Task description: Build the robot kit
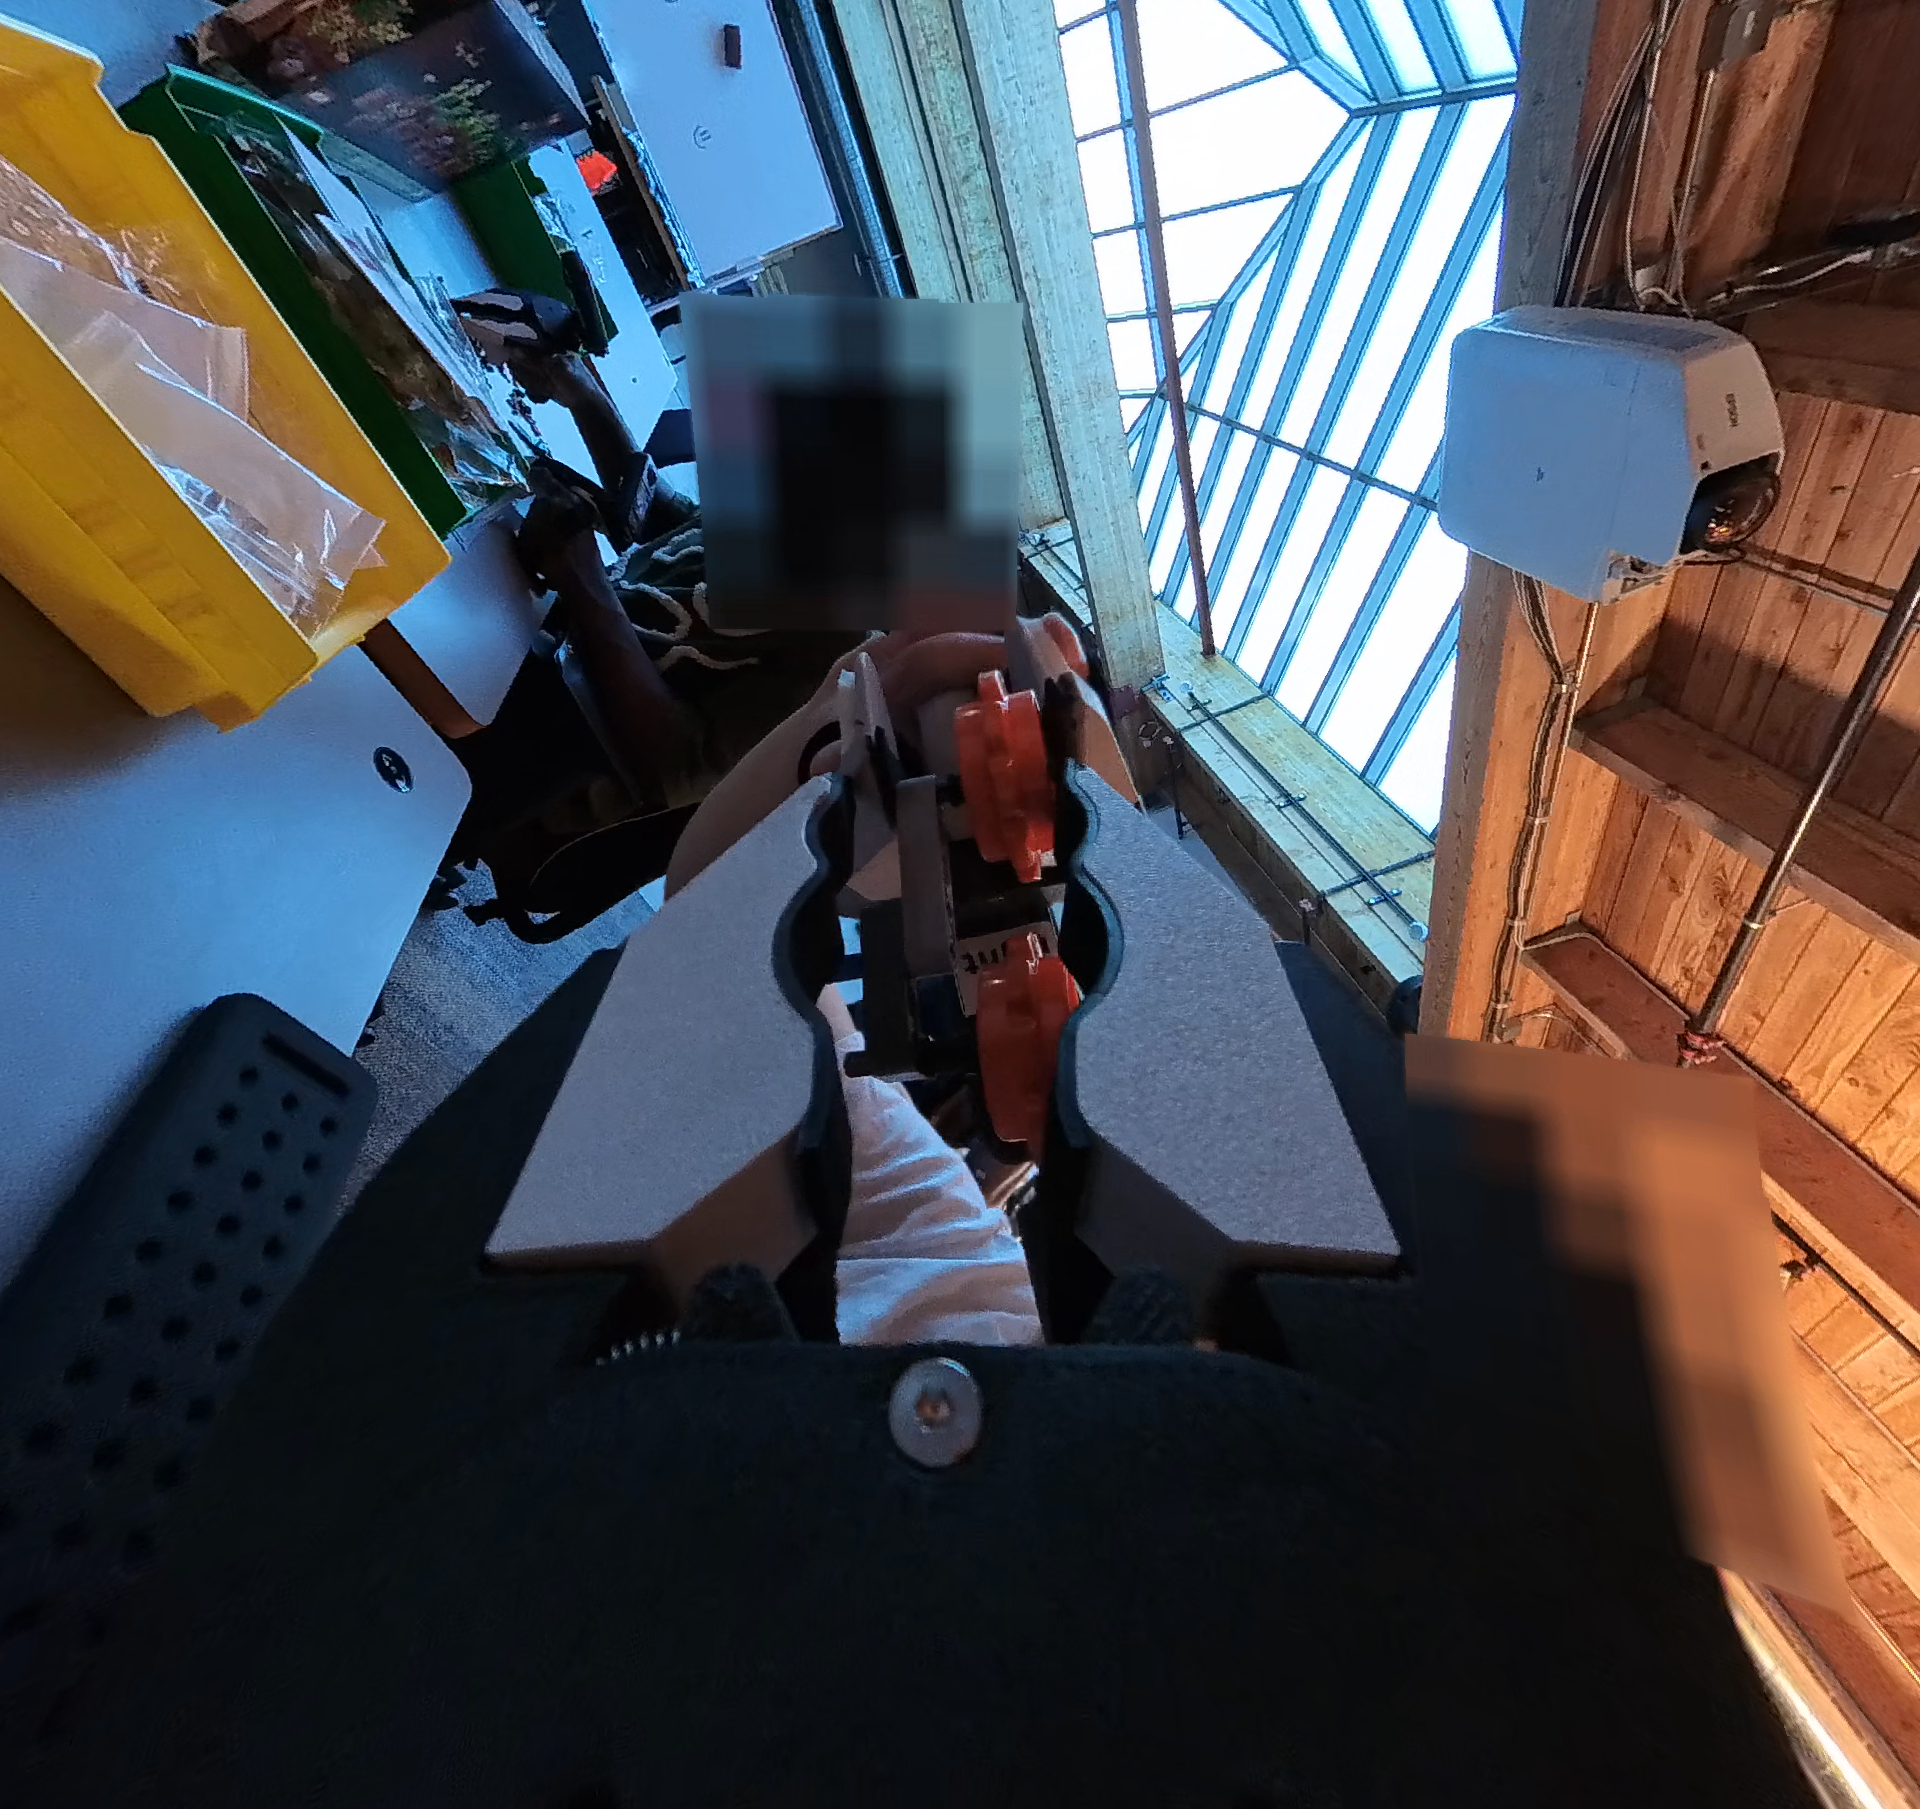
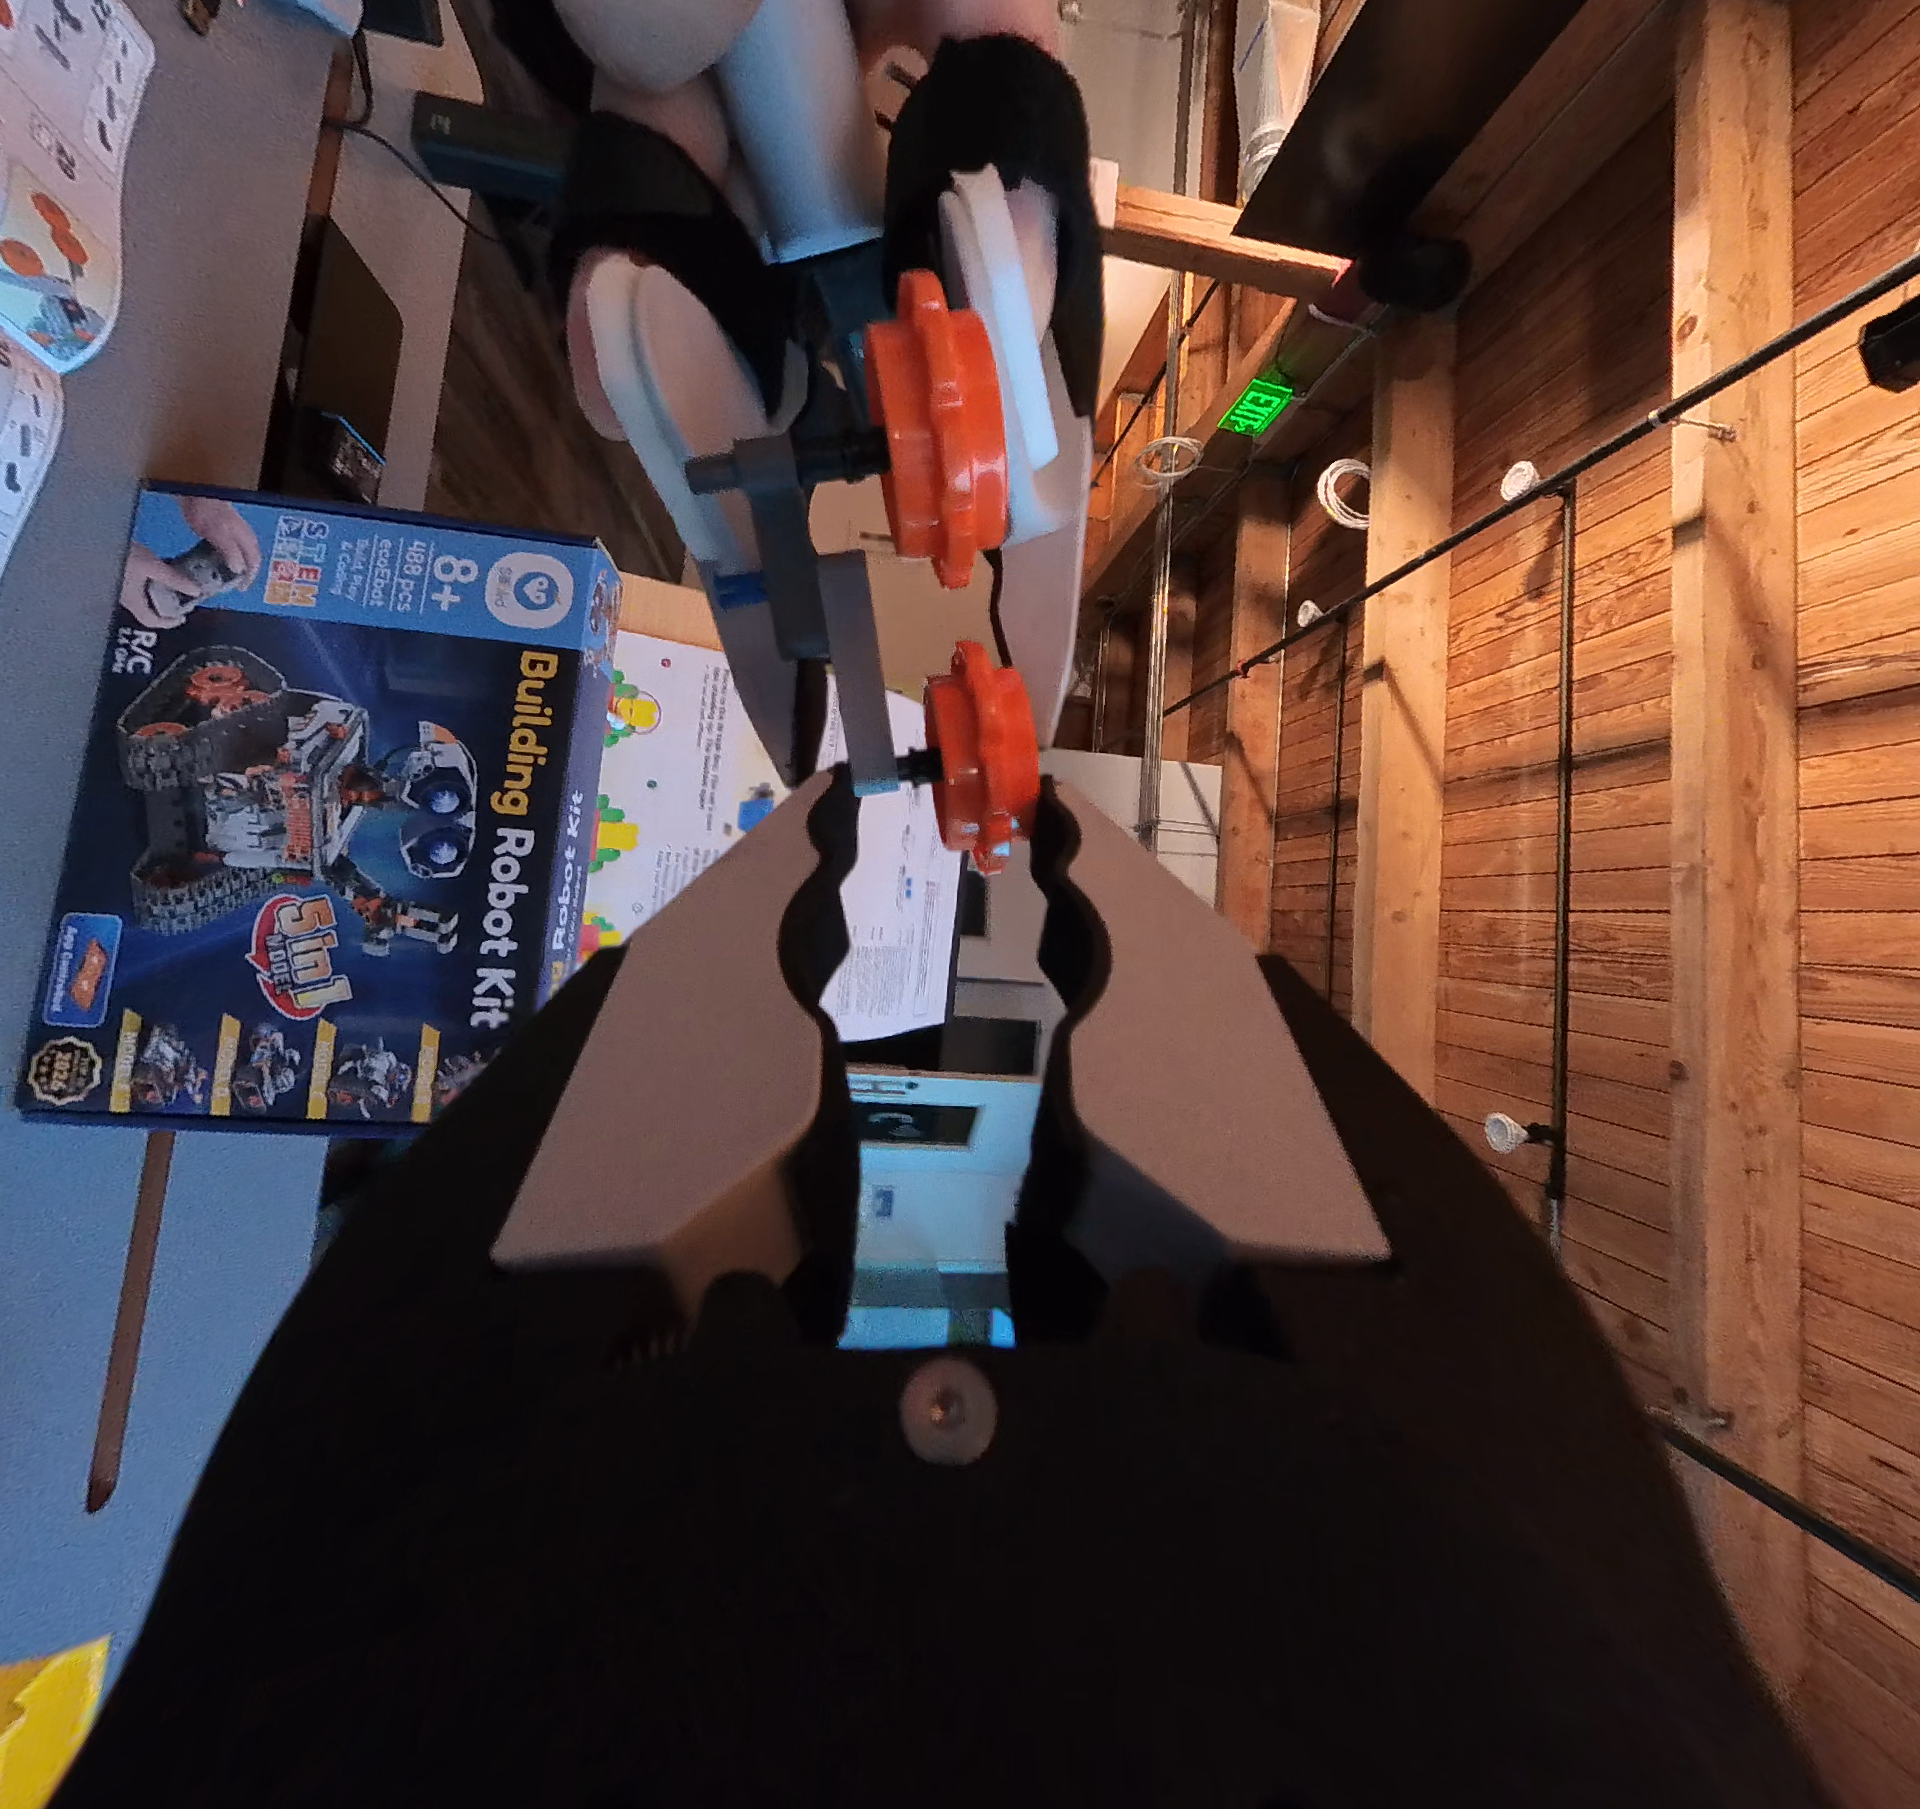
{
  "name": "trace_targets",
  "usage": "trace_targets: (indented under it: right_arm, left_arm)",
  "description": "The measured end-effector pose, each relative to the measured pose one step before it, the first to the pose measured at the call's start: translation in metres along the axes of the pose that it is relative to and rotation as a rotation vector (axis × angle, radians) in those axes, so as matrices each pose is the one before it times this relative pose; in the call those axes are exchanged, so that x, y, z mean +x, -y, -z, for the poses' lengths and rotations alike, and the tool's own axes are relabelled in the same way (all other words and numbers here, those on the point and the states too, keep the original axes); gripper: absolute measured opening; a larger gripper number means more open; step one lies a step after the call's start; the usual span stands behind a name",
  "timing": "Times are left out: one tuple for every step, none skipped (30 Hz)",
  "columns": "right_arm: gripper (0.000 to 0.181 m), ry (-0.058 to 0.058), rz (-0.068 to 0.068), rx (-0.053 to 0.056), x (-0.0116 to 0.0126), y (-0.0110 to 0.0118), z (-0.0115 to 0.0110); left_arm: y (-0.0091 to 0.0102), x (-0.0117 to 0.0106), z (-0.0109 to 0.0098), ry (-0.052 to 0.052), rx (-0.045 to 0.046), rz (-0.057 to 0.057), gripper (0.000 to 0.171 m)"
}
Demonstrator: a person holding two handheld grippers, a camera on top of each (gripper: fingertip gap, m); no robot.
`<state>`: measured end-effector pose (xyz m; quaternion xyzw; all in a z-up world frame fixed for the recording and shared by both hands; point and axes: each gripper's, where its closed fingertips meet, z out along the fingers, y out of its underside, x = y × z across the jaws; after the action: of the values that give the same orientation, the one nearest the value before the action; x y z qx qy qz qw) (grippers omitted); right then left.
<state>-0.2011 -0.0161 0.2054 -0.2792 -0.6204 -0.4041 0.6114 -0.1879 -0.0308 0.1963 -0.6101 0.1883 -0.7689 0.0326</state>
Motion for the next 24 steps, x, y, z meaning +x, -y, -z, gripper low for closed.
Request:
trace_targets:
  right_arm:
    - [0.033, -0.0063, 0.0126, -0.0063, -0.00017, -0.00018, 0.00025]
    - [0.033, 0.0012, 0.0094, -0.0033, -0.00089, -0.00018, 0.00021]
    - [0.032, 0.0017, -0.0007, -0.0055, -0.00048, -0.00061, 0.00021]
    - [0.032, 0.0022, 0.0062, -0.0049, -0.00077, -0.00054, 0.0002]
    - [0.032, 0.0014, 0.0056, -0.0062, -0.00053, -0.00072, -0.00009]
    - [0.032, 0.0027, 0.0026, -0.0101, -0.00021, -0.00107, -0.00029]
    - [0.031, -0.001, 0.0048, -0.0077, 0.0003, -0.00072, -0.00008]
    - [0.031, -0.0017, 0.0008, -0.0065, 0.00028, -0.00068, -0.00036]
    - [0.031, 0.0, 0.0024, -0.0044, -0.00024, -0.00042, -0.00006]
    - [0.031, 0.0022, 0.0027, -0.0038, -0.00059, -0.0003, 0.00012]
    - [0.031, 0.0029, -0.0039, -0.0035, -0.00061, -0.00005, 0.0]
    - [0.031, 0.0026, 0.0017, -0.0047, -0.00072, -0.00026, -0.00013]
    - [0.031, -0.0016, 0.008, -0.0039, -0.0003, -0.00071, -0.00012]
    - [0.031, 0.0041, 0.0003, -0.0013, -0.00088, -0.00059, -0.00032]
    - [0.031, -0.0006, 0.0034, -0.0031, -0.00046, -0.00056, -0.00025]
    - [0.03, -0.0085, 0.0061, -0.0057, 0.00069, -0.00056, -0.00032]
    - [0.03, 0.0045, 0.0022, -0.0012, -0.00062, -0.00032, -0.00004]
    - [0.03, -0.009, -0.0024, -0.0029, 0.00156, -0.00052, -0.00006]
    - [0.03, -0.0054, 0.0039, -0.0068, 0.0004, -0.0011, -0.00044]
    - [0.03, 0.0031, -0.0027, -0.0021, -0.00052, -0.00055, -0.00031]
    - [0.03, -0.0071, -0.0004, -0.0017, 0.0007, -0.00042, -0.00007]
    - [0.03, 0.0022, 0.0018, -0.0043, -0.00051, -0.00081, -0.00043]
    - [0.03, 0.0009, -0.0007, -0.0024, -0.00011, -0.00026, -0.00033]
    - [0.03, 0.0014, 0.002, -0.0058, -0.00048, -0.00077, -0.00076]
  left_arm:
    - [-0.00002, -0.00037, -0.00025, 0.0003, -0.00052, -0.0035, 0.037]
    - [-0.0004, -0.0007, -0.00021, 0.0032, -0.00348, -0.0064, 0.037]
    - [-0.0003, -0.00055, -0.00031, 0.0019, -0.00056, -0.0089, 0.037]
    - [-0.00025, -0.00061, -0.0004, 0.0043, -0.00056, -0.0106, 0.041]
    - [0.00003, -0.00044, -0.00029, 0.004, 0.00045, -0.0119, 0.037]
    - [0.00042, -0.00016, -0.00033, 0.0007, 0.00399, -0.0078, 0.037]
    - [0.00047, 0.00019, -0.00032, -0.0025, 0.00297, -0.0032, 0.037]
    - [0.00036, 0.00006, -0.00017, 0.0, 0.00065, -0.0081, 0.037]
    - [-0.00009, -0.00014, -0.00014, 0.0033, -0.00205, -0.0123, 0.037]
    - [-0.00042, -0.0005, -0.00016, 0.003, -0.00247, -0.0071, 0.037]
    - [-0.00033, -0.0004, 0.0, 0.0014, -0.00344, -0.006, 0.037]
    - [0.00003, -0.00065, -0.00004, 0.0018, 0.00031, -0.0011, 0.037]
    - [0.00056, -0.0005, -0.00026, -0.002, 0.00493, 0.0005, 0.037]
    - [0.00022, -0.0007, -0.00019, 0.0, -0.00059, -0.0025, 0.037]
    - [0.00043, -0.00049, -0.00019, 0.0005, 0.00121, -0.0023, 0.037]
    - [0.0008, 0.00038, -0.00014, -0.0014, 0.00385, -0.0039, 0.036]
    - [0.00005, -0.00032, -0.00024, 0.0025, -0.00528, -0.0054, 0.036]
    - [0.00085, 0.001, -0.00026, -0.0054, 0.00299, -0.003, 0.036]
    - [0.00098, 0.00025, -0.00038, 0.0032, 0.00559, -0.008, 0.036]
    - [0.00041, -0.0004, -0.00029, 0.0048, -0.00174, -0.0064, 0.036]
    - [0.00061, 0.00039, -0.00016, -0.0037, 0.00446, 0.001, 0.036]
    - [0.00061, -0.0004, -0.00024, -0.0005, 0.00375, -0.0062, 0.036]
    - [0.00052, -0.0003, 0.00004, -0.0041, 0.00049, 0.005, 0.036]
    - [0.00095, -0.00036, 0.00003, 0.0016, 0.00444, 0.0025, 0.036]
